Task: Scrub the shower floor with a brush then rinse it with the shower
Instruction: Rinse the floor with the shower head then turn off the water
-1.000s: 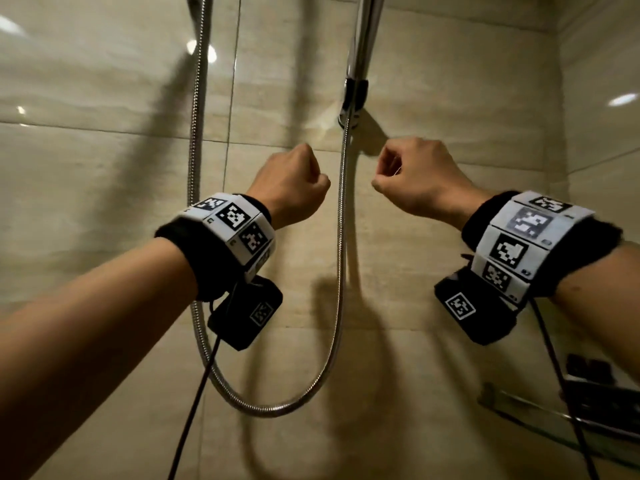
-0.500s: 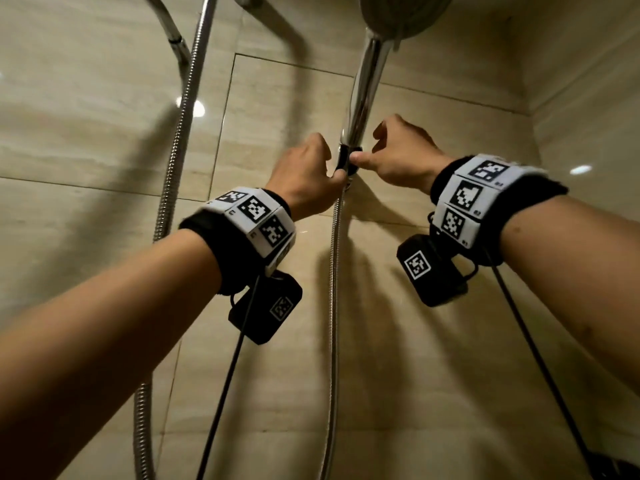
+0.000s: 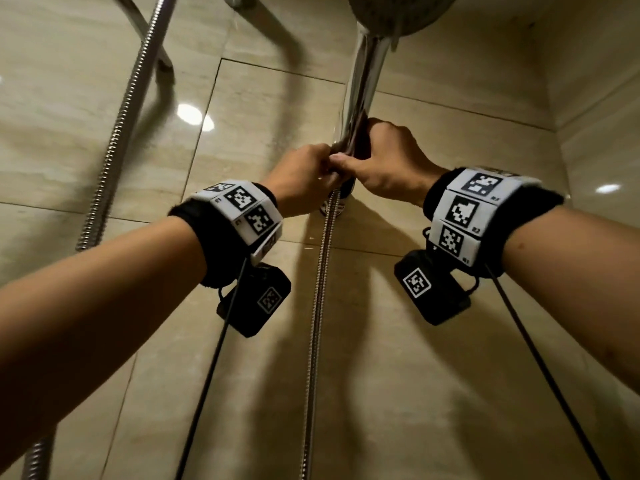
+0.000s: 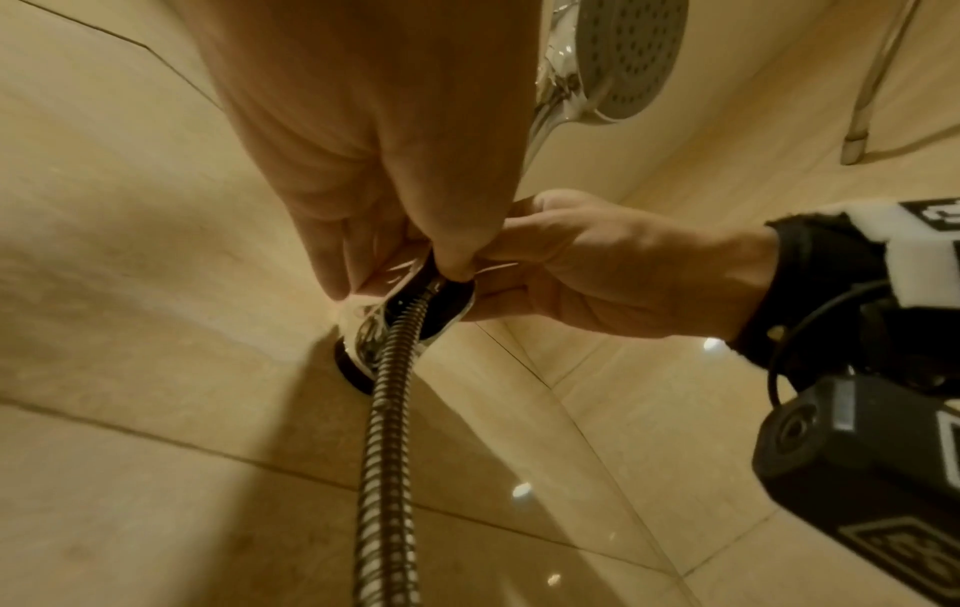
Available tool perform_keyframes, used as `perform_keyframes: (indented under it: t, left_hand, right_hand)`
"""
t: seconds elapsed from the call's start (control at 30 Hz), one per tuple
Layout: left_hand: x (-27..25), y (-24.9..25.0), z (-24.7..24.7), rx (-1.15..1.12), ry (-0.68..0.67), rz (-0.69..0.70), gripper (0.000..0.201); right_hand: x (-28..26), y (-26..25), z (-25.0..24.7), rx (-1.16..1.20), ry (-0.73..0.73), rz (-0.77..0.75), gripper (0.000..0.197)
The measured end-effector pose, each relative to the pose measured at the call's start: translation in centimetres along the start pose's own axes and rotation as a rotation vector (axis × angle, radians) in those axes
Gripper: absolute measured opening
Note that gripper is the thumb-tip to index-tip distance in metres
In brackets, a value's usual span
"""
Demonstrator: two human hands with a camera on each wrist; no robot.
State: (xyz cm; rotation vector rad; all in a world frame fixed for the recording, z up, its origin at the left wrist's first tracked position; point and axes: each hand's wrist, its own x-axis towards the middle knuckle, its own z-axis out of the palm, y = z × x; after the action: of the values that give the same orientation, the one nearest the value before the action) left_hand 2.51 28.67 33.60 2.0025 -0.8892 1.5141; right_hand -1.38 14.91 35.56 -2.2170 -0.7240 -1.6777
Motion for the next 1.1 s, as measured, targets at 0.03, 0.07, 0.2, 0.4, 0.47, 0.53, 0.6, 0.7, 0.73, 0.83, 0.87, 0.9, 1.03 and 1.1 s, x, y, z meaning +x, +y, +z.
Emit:
perform_keyframes:
  t: [0.03,0.07,0.2,0.4,0.47,0.53,0.6,0.7,0.73,0.83,0.87,0.9,1.03,1.1]
  left_hand:
    - [0.0,-0.2,0.1,0.007,0.021,0.018,0.027]
    - [-0.1,-0.4,0.2,0.013,0.038,0.03,0.027]
    - [0.0,-0.6,0.6,0.02,0.051,0.041,0.027]
    - [0.1,-0.2,0.6,0.044,0.051,0.044,0.029]
    - [0.2,-0.2,0.5,0.044,0.039,0.027,0.03]
    - [0.3,-0.1,0.5,0.048,0.018,0.015,0.03]
    - [0.3,0.0,0.6,0.074,0.006,0.009,0.032]
    - [0.3,0.0,0.7,0.139,-0.004,0.019,0.032]
    - [0.3,0.0,0.7,0.147,-0.005,0.017,0.032]
    - [0.2,0.2,0.7,0.137,-0.009,0.014,0.033]
    - [0.2,0.3,0.7,0.136,-0.011,0.016,0.033]
    - [0.2,0.3,0.6,0.138,-0.016,0.017,0.032]
    - [0.1,0.2,0.6,0.122,-0.015,0.02,0.031]
    - [0.1,0.2,0.6,0.133,-0.014,0.029,0.032]
  right_hand:
    - [0.1,0.1,0.1,-0.015,0.009,-0.015,0.017]
    - [0.1,0.3,0.3,-0.024,0.015,-0.023,0.017]
    - [0.3,0.7,0.4,0.003,0.006,-0.025,0.018]
    - [0.7,-0.1,0.3,0.072,0.075,-0.001,0.03]
    - [0.8,-0.4,0.3,0.04,0.075,-0.006,0.026]
    - [0.8,-0.5,0.3,0.011,0.091,-0.004,0.025]
    - [0.7,-0.6,0.5,0.001,0.119,-0.001,0.027]
    - [0.6,-0.8,0.7,0.01,0.151,0.01,0.028]
    - [0.6,-0.9,0.9,0.012,0.158,0.018,0.028]
    - [0.7,-1.2,1.1,0.009,0.178,0.043,0.032]
    - [0.7,-1.2,1.1,0.008,0.178,0.054,0.032]
    - [0.7,-1.3,1.0,0.009,0.17,0.059,0.032]
    - [0.7,-1.7,0.5,0.009,0.127,0.049,0.025]
    - [0.6,-1.8,0.4,0.008,0.123,0.057,0.024]
